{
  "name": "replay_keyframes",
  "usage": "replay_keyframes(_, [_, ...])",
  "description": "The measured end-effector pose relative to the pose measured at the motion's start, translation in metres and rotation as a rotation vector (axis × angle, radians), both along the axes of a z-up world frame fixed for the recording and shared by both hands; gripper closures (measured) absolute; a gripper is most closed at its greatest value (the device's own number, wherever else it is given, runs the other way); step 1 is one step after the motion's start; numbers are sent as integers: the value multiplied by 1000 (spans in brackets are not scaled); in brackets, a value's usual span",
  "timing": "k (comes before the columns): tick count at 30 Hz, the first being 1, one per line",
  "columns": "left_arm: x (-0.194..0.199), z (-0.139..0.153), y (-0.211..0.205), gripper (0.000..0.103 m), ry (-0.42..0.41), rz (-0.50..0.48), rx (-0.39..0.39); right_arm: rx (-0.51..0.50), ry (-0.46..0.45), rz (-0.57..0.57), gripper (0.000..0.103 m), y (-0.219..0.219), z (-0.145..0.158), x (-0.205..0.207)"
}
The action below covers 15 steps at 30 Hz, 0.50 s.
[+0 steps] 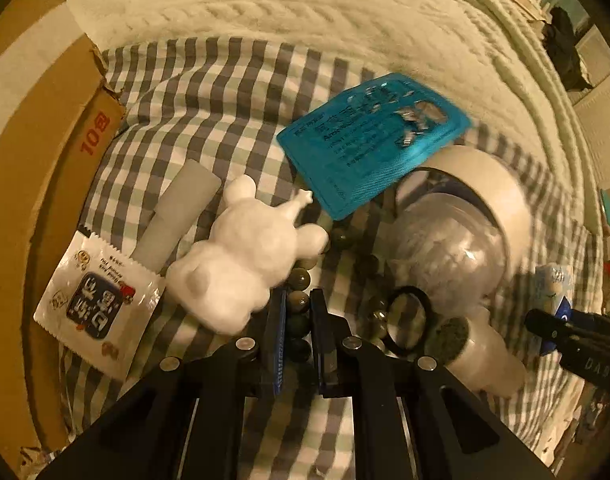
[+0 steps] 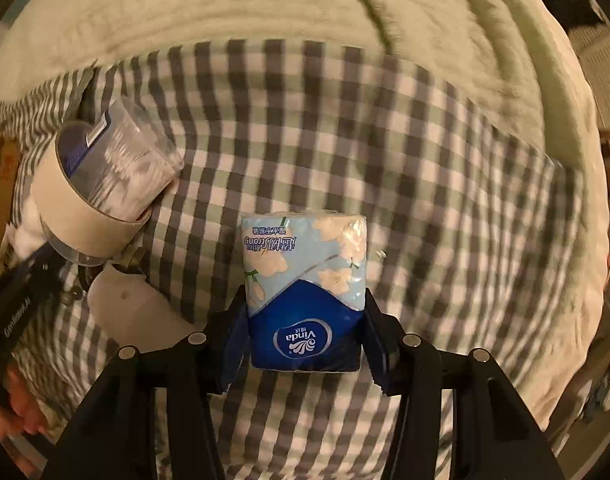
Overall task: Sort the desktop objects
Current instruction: 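Grasp dark bead bracelet with left tool while right tool grasps Vinda tissue pack, then carry bracelet and tissue pack over the cardboard box with both tools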
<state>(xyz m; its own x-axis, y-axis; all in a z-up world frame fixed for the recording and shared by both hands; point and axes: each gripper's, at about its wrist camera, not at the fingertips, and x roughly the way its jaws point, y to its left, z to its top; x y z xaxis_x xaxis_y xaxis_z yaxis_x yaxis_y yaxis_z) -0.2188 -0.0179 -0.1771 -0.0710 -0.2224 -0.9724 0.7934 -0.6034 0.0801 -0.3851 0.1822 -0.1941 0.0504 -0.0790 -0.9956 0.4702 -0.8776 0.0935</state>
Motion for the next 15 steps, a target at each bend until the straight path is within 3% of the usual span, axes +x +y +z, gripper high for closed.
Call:
replay_keyframes(10, [27,52,31,92,76,3,-27,-57,40,-54,53,27,56,29])
replay_keyframes(15, [58,95,13,92,141,-4,-55,-117,70,-80,53,33,95,54])
